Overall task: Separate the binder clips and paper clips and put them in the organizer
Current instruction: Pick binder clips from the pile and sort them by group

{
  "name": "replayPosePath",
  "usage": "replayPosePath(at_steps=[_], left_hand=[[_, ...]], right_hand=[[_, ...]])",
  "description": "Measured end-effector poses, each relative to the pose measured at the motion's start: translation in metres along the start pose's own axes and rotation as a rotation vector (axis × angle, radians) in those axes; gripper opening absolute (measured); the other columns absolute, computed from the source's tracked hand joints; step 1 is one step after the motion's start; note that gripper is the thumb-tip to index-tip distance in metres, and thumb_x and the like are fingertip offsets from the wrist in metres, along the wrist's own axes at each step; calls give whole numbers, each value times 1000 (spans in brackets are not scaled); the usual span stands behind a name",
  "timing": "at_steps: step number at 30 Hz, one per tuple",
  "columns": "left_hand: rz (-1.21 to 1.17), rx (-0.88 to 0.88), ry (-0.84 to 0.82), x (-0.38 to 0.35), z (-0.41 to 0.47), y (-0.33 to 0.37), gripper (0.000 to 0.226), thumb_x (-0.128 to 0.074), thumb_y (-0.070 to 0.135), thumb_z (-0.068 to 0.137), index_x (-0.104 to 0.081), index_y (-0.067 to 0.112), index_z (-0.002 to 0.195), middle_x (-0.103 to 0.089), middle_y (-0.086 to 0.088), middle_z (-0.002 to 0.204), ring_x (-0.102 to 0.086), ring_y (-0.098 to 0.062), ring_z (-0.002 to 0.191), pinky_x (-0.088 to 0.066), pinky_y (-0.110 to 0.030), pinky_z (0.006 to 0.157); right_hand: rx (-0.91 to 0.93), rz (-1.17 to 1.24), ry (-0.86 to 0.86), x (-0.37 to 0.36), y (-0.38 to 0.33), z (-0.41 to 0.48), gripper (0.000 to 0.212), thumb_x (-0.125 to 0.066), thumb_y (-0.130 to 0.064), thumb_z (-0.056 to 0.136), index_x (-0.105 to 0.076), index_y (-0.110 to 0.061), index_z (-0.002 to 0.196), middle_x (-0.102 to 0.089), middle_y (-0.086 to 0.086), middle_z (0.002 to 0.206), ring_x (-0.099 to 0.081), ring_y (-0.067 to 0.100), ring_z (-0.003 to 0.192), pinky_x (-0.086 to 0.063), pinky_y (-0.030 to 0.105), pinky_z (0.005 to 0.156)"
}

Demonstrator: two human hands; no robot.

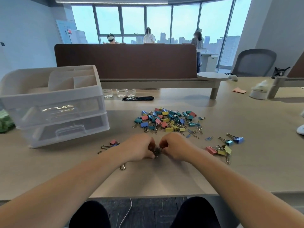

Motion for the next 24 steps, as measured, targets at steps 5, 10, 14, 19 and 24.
replayPosePath(at_steps=[5, 10, 14, 19, 24], left_hand=[[-82, 9, 92, -6, 7, -5, 14, -70, 29, 86, -67, 21, 97, -62, 4, 92, -57, -15, 86, -42, -26, 70], [-75, -9, 135, -7, 9, -3, 9, -65, 19, 88, -70, 18, 95, -67, -1, 96, -59, -17, 89, -42, -25, 70], [-80, -13, 135, -6, 10, -5, 13, -63, 17, 89, -70, 16, 100, -68, -2, 103, -57, -14, 88, -40, -24, 70], [-82, -43, 105, 2, 6, -7, 22, -60, 14, 91, -71, 16, 109, -69, -1, 110, -61, -15, 98, -44, -22, 79], [-1, -71, 38, 7, 2, -15, 30, -57, 11, 92, -64, 20, 119, -63, 1, 115, -57, -14, 100, -40, -21, 77]], right_hand=[[-39, 22, 45, 1, 5, 1, 23, -63, -19, 93, -69, -19, 116, -68, -2, 115, -62, 15, 102, -52, 28, 91], [-113, 56, 4, 1, 7, 0, 16, -67, -30, 90, -74, -16, 93, -70, -2, 91, -64, 19, 85, -51, 27, 67], [-98, 20, -22, -3, -5, -2, 26, -68, -39, 87, -72, -14, 89, -69, 3, 86, -63, 21, 81, -50, 30, 66], [-53, 27, 36, -2, -12, -3, 18, -66, -25, 91, -73, -18, 106, -68, 2, 102, -62, 20, 90, -50, 28, 75], [10, 29, 32, 0, -10, -4, 19, -63, -20, 93, -70, -21, 111, -65, -2, 113, -61, 18, 101, -51, 30, 89]])
Point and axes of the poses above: each hand's wrist, its own z-axis towards the middle knuckle, its own x-axis out of the back of the hand, y = z × x, the point moved 2 cm from there along z, towards the middle knuckle
